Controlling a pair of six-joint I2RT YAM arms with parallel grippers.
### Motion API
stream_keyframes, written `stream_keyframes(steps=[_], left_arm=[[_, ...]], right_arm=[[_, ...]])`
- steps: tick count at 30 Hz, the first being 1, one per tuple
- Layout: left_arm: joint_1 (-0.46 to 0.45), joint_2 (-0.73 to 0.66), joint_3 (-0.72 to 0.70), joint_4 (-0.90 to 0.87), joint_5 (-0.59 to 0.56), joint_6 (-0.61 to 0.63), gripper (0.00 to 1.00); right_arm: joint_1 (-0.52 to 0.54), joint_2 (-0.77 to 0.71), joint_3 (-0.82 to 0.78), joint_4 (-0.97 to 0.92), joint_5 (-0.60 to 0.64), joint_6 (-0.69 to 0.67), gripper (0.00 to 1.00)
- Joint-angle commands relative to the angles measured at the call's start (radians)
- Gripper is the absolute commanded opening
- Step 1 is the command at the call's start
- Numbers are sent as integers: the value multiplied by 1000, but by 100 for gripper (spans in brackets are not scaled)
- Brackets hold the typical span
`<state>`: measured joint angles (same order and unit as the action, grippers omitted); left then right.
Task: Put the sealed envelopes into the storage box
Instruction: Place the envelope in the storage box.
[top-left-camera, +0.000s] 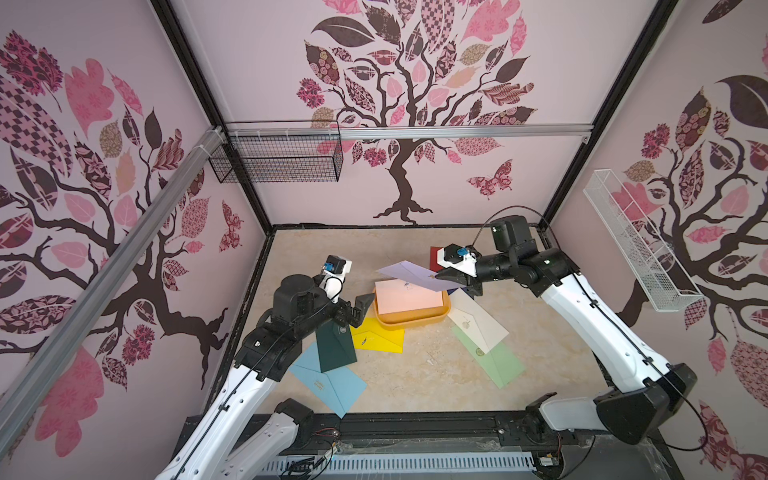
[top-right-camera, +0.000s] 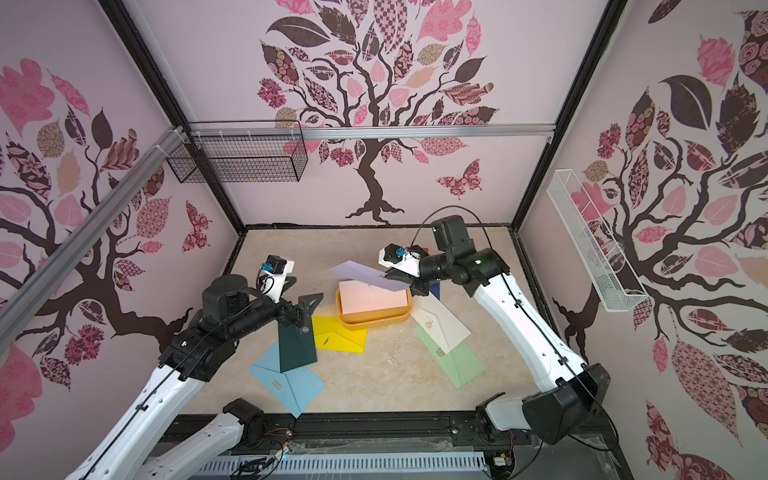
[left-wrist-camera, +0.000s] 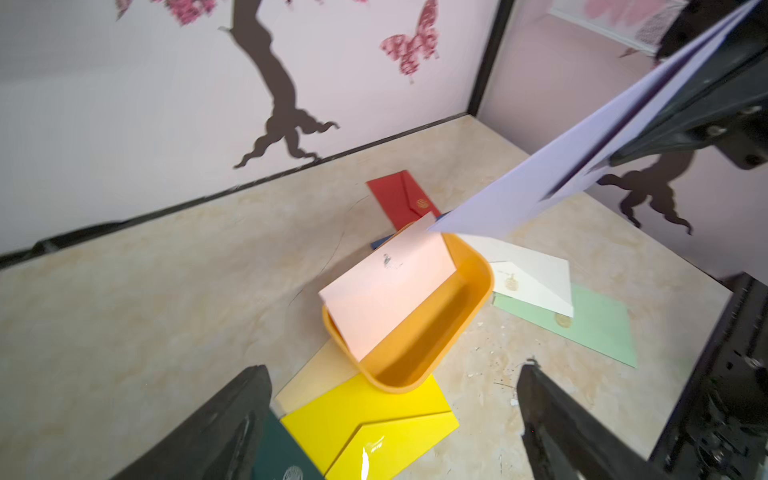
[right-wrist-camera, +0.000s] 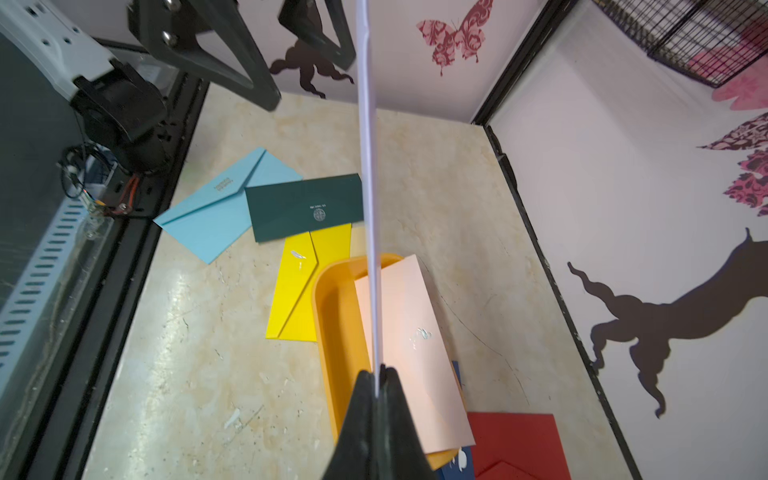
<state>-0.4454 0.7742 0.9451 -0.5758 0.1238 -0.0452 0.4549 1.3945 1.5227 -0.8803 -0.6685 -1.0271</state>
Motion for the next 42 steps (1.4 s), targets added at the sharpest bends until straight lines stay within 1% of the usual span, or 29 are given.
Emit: stream_keyframes(steps=[1,4,7,11,15,22,32,42], left_arm=[[2,-90,-51,-140,-178,-138,97],[2,-163,-109,-135,-128,-158,97],[2,-210,-156,-134,-123,-159,95],[2,-223,-190,-144,-117,-160,93],[2,-214,-179,-164,-101,-156,93],[2,-227,-193,-163,-96,-154,93],[-4,-279,-207,-157,-98,-150,93],[-7,-284,-210,-154,-95,-148,94]], right_arm=[[32,87,78,-132,154,-95,0],[65,164,141,-178,228,-128,0],[94,236,190,-208,288,-153,0],[119,315,233,-221,365,-194,0],[130,365,250,-214,418,-228,0],[136,423,261,-185,428,-246,0],[171,511,288,-214,449,-257,0],[203,546,337,-245,455,-252,0]])
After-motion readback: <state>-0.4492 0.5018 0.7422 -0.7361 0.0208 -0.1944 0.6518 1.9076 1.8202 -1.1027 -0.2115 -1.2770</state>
